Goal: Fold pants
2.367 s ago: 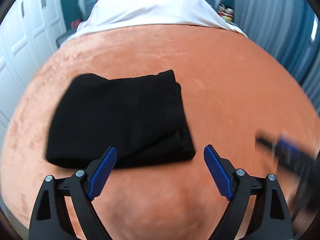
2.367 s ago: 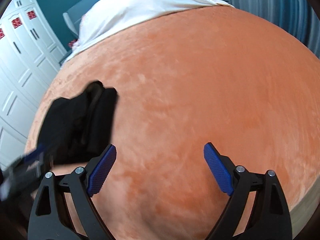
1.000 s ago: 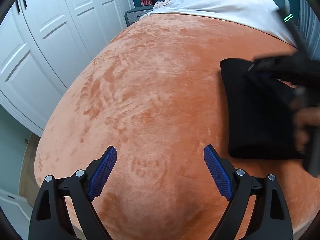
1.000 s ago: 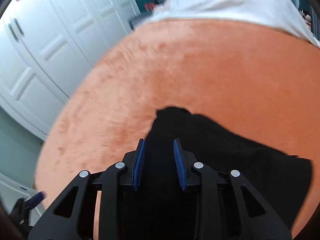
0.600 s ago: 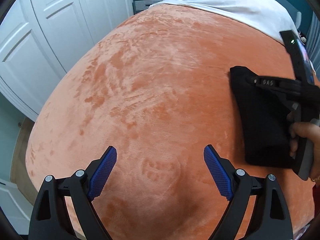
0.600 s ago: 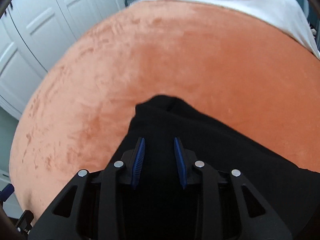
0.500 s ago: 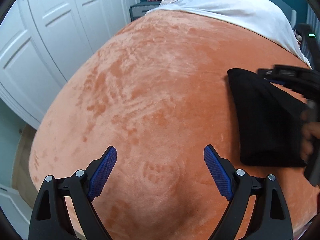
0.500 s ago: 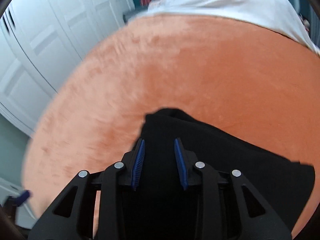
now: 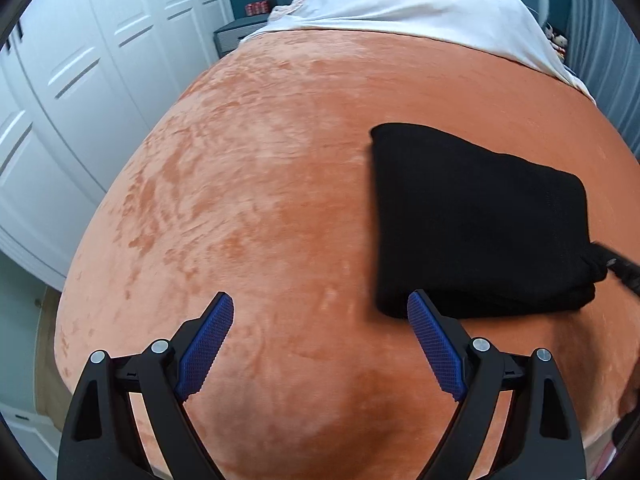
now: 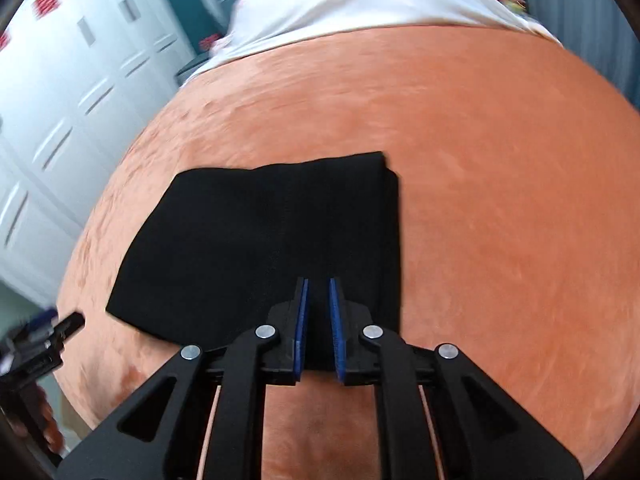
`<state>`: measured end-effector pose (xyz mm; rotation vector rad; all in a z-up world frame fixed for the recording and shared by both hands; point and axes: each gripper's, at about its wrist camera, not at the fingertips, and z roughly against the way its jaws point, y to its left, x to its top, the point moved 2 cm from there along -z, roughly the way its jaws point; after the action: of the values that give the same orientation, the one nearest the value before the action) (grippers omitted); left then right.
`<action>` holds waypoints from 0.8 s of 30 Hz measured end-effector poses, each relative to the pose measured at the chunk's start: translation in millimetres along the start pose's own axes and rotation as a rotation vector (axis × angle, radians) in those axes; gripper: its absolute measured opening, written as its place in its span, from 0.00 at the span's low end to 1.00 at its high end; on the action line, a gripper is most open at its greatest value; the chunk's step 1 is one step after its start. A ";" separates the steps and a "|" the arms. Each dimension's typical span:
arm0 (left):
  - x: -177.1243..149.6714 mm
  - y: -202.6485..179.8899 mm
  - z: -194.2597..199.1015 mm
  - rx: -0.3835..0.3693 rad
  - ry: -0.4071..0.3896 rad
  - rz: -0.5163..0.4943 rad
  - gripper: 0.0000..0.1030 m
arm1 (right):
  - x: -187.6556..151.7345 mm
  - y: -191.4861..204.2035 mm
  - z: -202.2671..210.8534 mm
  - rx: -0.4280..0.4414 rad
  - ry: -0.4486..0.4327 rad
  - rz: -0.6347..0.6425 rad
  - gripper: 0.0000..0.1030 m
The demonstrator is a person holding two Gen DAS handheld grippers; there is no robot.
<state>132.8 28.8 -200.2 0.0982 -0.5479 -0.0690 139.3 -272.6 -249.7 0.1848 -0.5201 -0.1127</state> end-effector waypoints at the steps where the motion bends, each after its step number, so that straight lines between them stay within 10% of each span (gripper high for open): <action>1: 0.3 -4.4 -0.3 0.001 0.006 -0.003 0.84 | -2.9 -0.4 -10.4 -0.018 0.017 0.017 0.06; 9: 15.6 -43.3 -6.1 -0.037 -0.005 -0.034 0.84 | 60.0 19.9 34.1 0.137 -0.132 0.018 0.12; 19: 2.3 -70.2 -69.6 -0.089 0.142 -0.038 0.85 | 98.3 -19.0 -63.4 0.133 0.030 -0.102 0.01; 24: 0.2 -49.8 -57.2 -0.144 0.127 0.015 0.85 | 124.4 56.3 -30.5 0.218 -0.039 0.067 0.09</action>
<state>160.9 -16.4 -254.3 -0.0420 -0.4155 -0.0866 265.2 -232.2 -204.2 0.3787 -0.5768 0.0062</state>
